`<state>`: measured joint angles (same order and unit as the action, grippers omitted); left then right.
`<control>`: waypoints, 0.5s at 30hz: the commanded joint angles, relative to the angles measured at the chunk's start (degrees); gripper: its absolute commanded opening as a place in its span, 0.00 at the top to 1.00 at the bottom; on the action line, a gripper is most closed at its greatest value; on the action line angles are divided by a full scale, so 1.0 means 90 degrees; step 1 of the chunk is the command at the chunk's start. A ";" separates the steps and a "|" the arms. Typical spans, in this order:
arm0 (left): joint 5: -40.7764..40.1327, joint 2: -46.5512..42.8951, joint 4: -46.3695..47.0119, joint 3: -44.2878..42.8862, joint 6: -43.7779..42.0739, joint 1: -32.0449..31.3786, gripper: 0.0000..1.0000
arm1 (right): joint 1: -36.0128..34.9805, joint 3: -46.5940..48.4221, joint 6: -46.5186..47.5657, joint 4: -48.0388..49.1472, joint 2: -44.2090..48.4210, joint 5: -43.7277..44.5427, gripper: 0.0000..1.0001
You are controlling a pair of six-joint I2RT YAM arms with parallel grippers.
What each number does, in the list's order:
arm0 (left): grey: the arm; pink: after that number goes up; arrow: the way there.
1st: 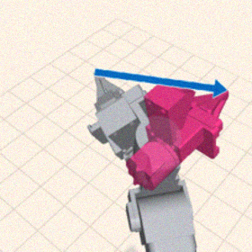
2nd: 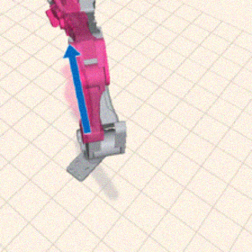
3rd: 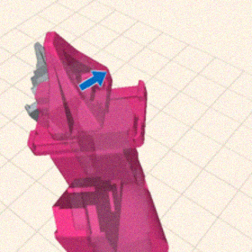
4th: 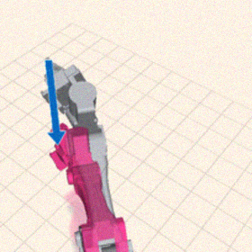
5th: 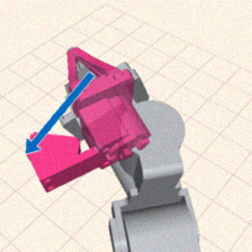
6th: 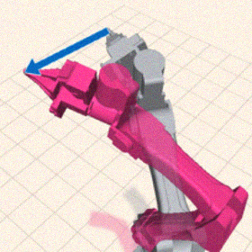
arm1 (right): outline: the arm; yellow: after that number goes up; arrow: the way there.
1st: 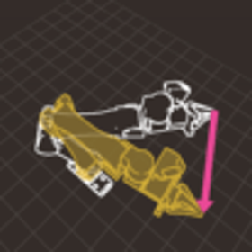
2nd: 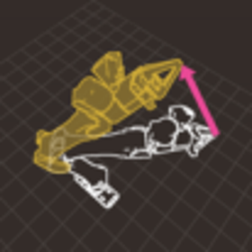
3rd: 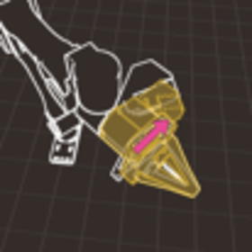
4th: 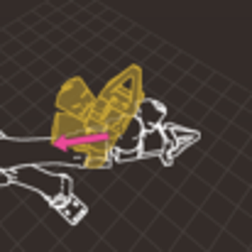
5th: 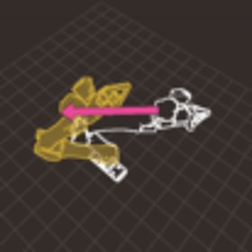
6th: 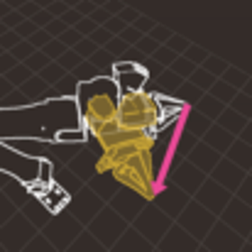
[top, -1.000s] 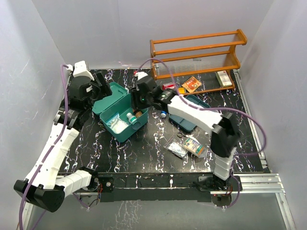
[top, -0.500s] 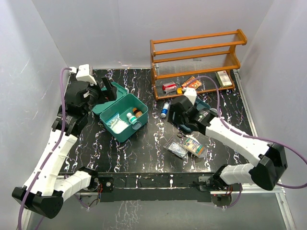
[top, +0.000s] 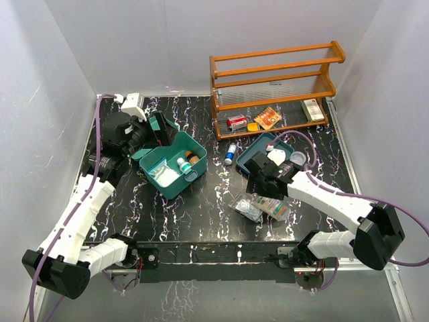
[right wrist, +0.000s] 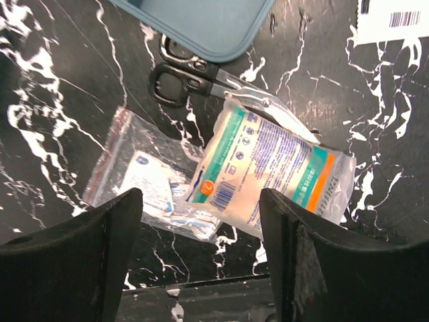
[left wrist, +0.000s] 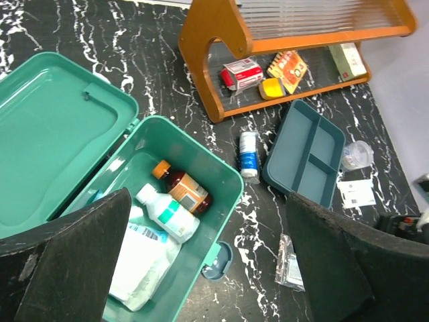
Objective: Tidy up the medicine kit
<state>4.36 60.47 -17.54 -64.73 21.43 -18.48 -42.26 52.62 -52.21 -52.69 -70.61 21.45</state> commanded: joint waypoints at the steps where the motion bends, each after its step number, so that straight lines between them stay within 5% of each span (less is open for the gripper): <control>1: 0.0436 0.0022 0.0260 -0.0033 0.0077 0.0042 0.01 | 0.0018 0.0011 0.0103 -0.0273 -0.0274 -0.0328 0.31; 15: 0.0368 0.0181 0.0231 -0.0098 0.0099 0.0039 0.01 | 0.0018 0.0172 0.1009 -0.0172 -0.1267 -0.0628 0.42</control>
<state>6.92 61.89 -16.29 -64.73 22.13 -18.48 -42.26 52.62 -45.98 -54.65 -80.84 15.59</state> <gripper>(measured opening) 0.985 0.599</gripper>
